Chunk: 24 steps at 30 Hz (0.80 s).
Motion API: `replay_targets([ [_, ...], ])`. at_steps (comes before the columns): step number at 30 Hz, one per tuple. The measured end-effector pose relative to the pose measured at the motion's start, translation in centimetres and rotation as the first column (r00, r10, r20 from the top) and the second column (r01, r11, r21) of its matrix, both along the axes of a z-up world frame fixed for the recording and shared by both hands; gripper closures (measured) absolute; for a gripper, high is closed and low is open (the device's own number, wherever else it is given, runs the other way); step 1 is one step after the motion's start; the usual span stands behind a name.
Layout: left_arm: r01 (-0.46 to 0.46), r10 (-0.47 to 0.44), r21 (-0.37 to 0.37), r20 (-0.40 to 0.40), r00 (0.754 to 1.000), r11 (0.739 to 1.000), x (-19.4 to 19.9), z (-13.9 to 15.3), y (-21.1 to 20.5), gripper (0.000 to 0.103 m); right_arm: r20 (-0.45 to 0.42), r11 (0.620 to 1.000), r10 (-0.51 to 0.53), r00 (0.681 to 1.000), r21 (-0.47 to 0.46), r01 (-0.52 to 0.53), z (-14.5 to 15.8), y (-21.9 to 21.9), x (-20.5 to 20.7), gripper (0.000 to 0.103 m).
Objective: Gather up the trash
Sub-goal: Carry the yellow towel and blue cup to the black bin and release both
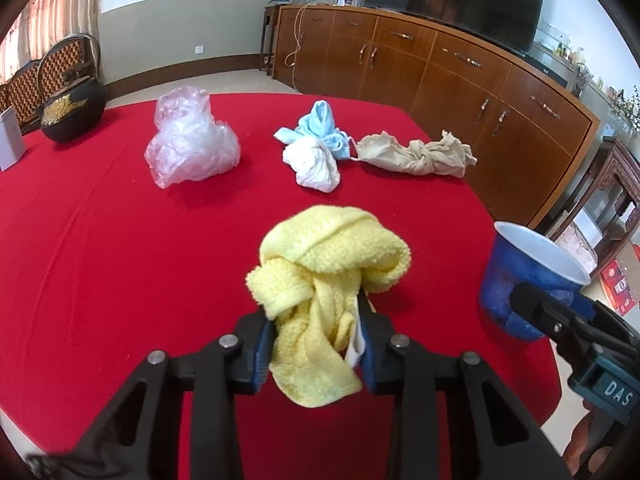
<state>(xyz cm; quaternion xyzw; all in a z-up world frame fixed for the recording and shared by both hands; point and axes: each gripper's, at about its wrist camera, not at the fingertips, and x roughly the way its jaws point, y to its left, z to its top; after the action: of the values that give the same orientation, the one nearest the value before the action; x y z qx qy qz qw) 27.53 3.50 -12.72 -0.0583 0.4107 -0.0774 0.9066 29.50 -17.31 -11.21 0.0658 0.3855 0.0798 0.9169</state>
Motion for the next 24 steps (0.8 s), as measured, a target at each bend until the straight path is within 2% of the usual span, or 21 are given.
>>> replay_targets([
  [13,0.032,-0.031,-0.013,0.037,0.999,0.999,-3.6,2.9,-0.9,0.067,0.041,1.0,-0.017,0.999,0.008,0.017,2.4,-1.6,-3.6,0.027],
  [20,0.082,-0.081,-0.023,0.05,0.995,0.996,-5.8,4.3,-3.6,0.066,0.064,0.998,-0.063,0.996,0.008,0.063,3.9,-4.5,-7.0,0.027],
  [24,0.15,-0.149,-0.026,0.057,0.987,0.988,-6.9,5.1,-6.6,0.066,0.075,0.993,-0.115,0.991,0.012,0.114,4.6,-7.2,-9.3,0.027],
])
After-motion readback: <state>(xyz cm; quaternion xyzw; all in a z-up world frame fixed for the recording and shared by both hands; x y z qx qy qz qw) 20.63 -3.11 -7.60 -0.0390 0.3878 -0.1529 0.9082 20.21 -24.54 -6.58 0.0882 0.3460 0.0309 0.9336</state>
